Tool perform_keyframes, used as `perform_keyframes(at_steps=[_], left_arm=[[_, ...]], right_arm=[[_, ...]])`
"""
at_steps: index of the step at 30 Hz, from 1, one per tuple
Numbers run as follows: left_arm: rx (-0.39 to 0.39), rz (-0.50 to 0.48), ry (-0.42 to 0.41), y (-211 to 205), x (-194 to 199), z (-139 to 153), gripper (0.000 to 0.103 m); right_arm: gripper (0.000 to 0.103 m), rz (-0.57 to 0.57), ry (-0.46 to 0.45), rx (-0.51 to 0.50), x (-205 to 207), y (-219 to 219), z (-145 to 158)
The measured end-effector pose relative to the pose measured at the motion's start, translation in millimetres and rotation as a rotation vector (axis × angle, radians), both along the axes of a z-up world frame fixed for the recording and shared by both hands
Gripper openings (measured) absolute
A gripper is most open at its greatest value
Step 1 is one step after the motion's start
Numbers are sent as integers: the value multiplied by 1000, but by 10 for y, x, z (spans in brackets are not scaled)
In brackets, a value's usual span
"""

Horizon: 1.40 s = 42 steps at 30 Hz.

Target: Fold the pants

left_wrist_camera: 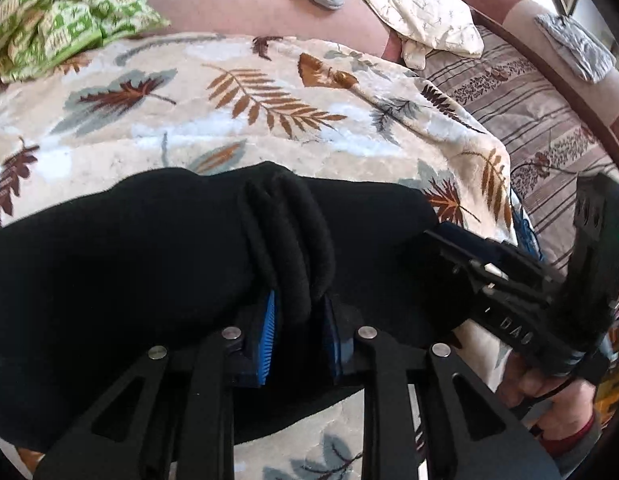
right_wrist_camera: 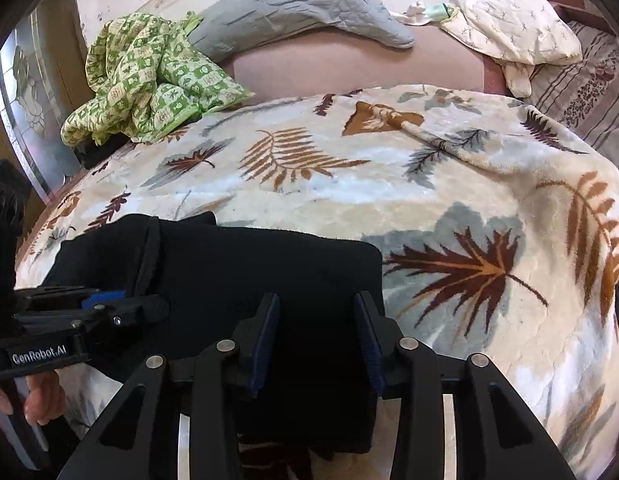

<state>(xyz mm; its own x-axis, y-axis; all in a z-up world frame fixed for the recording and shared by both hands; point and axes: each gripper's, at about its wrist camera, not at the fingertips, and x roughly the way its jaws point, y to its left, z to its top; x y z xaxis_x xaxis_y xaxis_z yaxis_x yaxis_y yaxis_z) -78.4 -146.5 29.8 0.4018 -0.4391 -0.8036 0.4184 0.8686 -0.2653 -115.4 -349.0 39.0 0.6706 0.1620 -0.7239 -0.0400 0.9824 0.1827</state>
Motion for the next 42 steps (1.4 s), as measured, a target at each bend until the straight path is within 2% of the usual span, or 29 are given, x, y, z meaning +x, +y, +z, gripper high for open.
perform_keyframes(at_steps=[4,6,8,11,13,16,20,22,25,29,33,38,42], left_arm=[[-6,12,-11,22,-48,37,22],[-10,15,-19,37,-59,60,27],[-12,30,-17,64,-74,57,42],[-18,63,-6,146,-156,80,50],[-35,78,-6,230,-240,137,59],[-83,90,-22,387,-358,245,70],[-78,65,-28,496,-394,434,70],[-77,38,-40,528,-398,576,71],[-106,13,-105,595,-498,824,83],[-162,36,-150,724,-711,929,85],[-148,64,-127,779,-810,831,85],[-163,136,-115,774,-850,779,85],[-166,152,-103,628,-874,806,85]], right_arm=[[43,-8,-51,64,-128,6,194],[43,20,-78,70,-179,94,272],[41,41,-72,62,-169,185,261],[40,93,35,101,-44,335,7],[40,75,27,70,-59,395,-2],[42,95,2,76,-109,463,219],[56,54,-54,46,-132,452,453],[56,26,-66,81,-112,404,544],[56,-3,-71,103,-98,359,625],[57,-47,-48,201,-153,320,642],[62,-37,-59,215,-308,401,650],[62,15,-44,222,-446,443,578],[62,50,-60,217,-587,356,583]])
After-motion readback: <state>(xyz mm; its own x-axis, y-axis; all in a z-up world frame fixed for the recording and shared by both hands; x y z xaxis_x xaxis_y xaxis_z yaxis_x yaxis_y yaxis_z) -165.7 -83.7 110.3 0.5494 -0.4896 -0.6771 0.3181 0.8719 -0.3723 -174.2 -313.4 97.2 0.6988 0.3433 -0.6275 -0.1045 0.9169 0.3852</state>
